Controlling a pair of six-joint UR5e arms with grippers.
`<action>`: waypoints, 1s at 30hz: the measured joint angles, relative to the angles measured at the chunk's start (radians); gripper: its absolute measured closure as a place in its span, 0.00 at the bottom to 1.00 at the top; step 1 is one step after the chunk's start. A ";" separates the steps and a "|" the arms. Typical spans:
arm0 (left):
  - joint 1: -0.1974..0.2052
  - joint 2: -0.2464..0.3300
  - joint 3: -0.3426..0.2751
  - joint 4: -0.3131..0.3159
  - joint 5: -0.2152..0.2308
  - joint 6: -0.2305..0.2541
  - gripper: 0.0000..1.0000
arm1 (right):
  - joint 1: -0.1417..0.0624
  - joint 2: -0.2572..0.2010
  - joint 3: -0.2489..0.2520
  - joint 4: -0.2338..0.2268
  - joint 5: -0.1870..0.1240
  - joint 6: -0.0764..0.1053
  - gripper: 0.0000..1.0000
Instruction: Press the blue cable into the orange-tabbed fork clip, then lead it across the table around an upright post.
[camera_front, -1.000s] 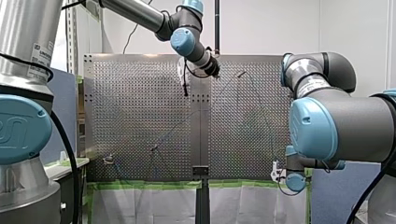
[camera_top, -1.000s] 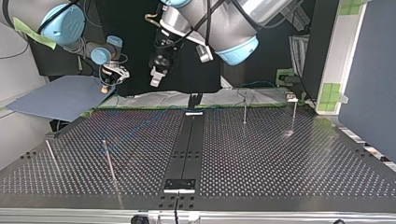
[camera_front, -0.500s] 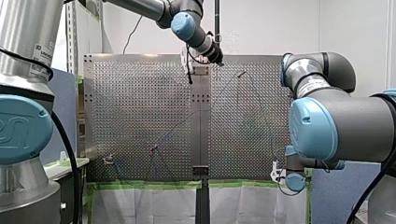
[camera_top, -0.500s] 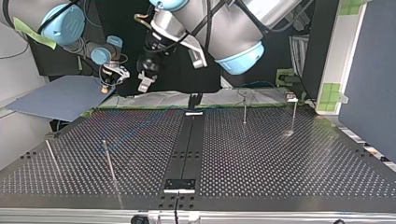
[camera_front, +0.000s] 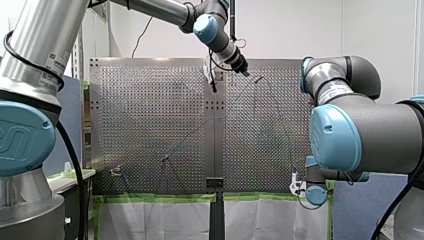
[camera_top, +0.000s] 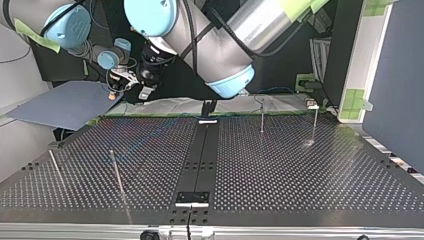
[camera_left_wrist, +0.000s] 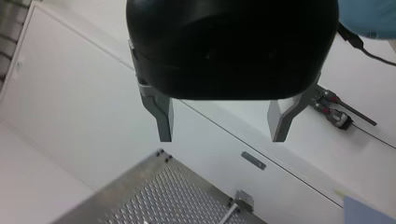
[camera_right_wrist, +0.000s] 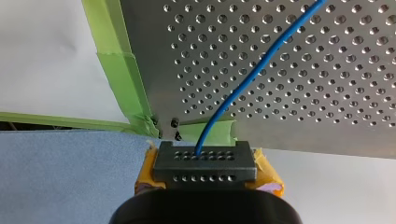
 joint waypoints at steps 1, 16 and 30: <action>0.001 -0.010 0.010 -0.009 -0.001 -0.005 0.00 | 0.000 0.000 0.000 0.000 0.000 0.000 1.00; 0.010 -0.081 0.165 -0.059 -0.026 0.001 0.00 | -0.001 0.000 0.000 0.001 0.000 0.000 1.00; -0.004 -0.083 0.313 -0.075 -0.029 0.053 0.00 | 0.000 0.000 0.000 0.003 -0.003 0.000 1.00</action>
